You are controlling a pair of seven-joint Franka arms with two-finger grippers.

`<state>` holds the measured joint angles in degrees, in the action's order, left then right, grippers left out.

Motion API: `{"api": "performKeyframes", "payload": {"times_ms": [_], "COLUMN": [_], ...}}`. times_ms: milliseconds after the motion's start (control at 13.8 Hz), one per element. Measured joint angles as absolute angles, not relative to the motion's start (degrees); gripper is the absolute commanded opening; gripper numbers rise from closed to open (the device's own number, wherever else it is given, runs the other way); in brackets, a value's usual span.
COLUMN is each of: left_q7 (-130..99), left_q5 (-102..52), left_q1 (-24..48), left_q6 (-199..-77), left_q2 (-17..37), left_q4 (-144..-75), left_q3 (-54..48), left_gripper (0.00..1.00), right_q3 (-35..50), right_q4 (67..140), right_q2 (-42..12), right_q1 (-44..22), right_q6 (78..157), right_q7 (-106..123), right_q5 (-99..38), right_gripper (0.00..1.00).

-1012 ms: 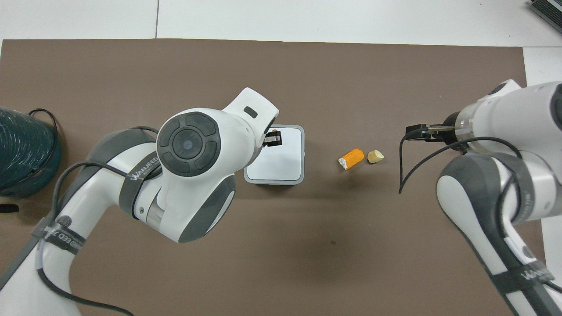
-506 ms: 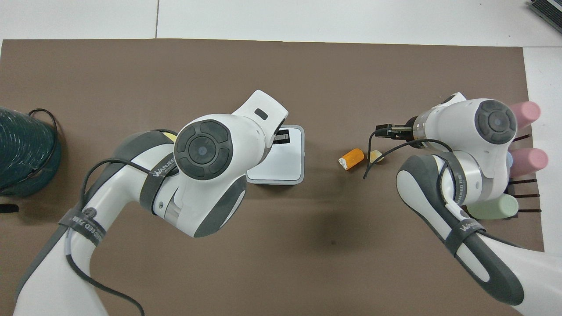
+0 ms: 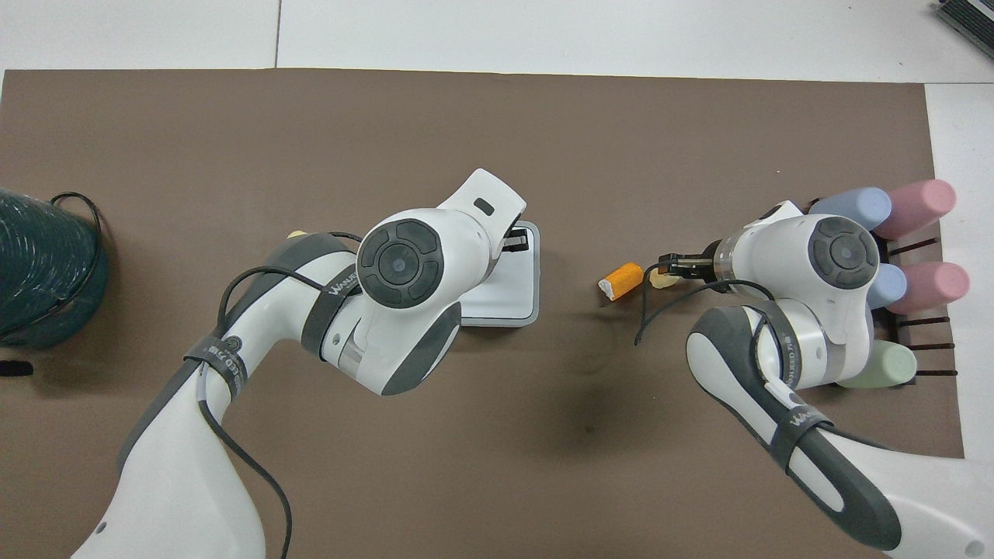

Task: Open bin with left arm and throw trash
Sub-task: 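Lift the bin lid open with the left gripper while the right gripper grasps trash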

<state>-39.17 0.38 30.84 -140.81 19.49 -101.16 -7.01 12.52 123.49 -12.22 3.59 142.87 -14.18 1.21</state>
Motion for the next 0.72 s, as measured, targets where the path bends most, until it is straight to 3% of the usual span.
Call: {"api": "performKeyframes", "payload": {"times_ms": [72, 145, 217, 361, 723], "left_q7": [-39.2, -39.2, -39.2, -39.2, -36.7], "left_q5": [0.4, 0.4, 0.4, 0.4, 0.5], "left_q1": [31.1, 31.2, 31.2, 31.2, 26.1], "left_q6": [-140.8, -140.5, -139.2, -132.6, -114.0], "left_q2": [19.5, 19.5, 19.6, 19.8, 18.2], "left_q4": [-101.1, -100.9, -100.2, -96.8, -86.2], "left_q3": [-6.8, -6.7, -6.6, -6.4, -5.2], "left_gripper": [0.00, 0.00, 0.00, 0.00, 0.05], "right_q3": [12.5, 12.5, 12.5, 12.5, 12.5], "right_q4": [123.6, 123.7, 123.8, 124.3, 125.8], "right_q2": [-12.2, -12.1, -12.0, -12.0, -11.7], "right_q1": [3.1, 2.7, 2.5, 2.5, 2.5], "right_q6": [142.9, 142.9, 142.9, 144.0, 146.0], "right_q7": [-14.4, -15.1, -15.8, -16.3, -18.8], "right_q5": [1.2, 1.2, 1.2, 1.2, 1.2], "right_gripper": [0.58, 0.47, 0.25, 0.01, 0.00]}}
